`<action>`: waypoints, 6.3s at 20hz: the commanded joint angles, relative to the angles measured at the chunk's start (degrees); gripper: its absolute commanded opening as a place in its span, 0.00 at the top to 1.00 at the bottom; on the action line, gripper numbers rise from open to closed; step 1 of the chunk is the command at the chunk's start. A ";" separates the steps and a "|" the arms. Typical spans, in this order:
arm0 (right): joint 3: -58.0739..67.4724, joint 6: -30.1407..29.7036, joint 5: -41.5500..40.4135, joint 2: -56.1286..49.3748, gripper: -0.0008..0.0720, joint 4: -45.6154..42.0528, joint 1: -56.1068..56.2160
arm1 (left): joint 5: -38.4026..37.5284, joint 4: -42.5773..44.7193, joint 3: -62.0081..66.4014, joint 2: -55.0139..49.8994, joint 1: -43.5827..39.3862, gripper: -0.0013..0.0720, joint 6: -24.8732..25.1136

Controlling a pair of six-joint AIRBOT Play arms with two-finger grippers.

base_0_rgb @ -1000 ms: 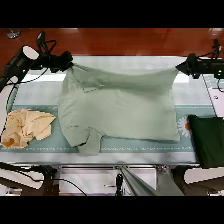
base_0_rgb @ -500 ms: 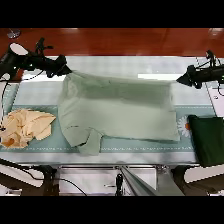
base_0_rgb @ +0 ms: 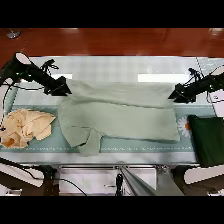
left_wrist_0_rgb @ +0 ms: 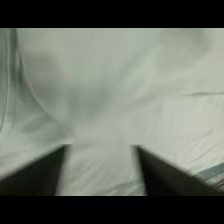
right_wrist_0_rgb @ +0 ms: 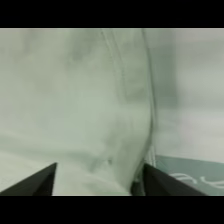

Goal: Fold the shirts.

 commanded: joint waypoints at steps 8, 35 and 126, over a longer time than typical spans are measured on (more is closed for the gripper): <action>-10.01 2.21 -2.49 22.91 0.12 -4.20 -9.73 | -6.86 18.49 -13.44 18.56 5.29 0.03 -4.17; -42.66 4.11 1.95 44.92 0.12 -11.41 -21.81 | 28.83 -24.70 -69.81 48.76 3.63 0.95 11.52; -11.87 -7.67 0.83 36.46 0.96 7.93 -3.28 | 38.73 -6.86 -27.19 31.32 -26.05 0.95 7.61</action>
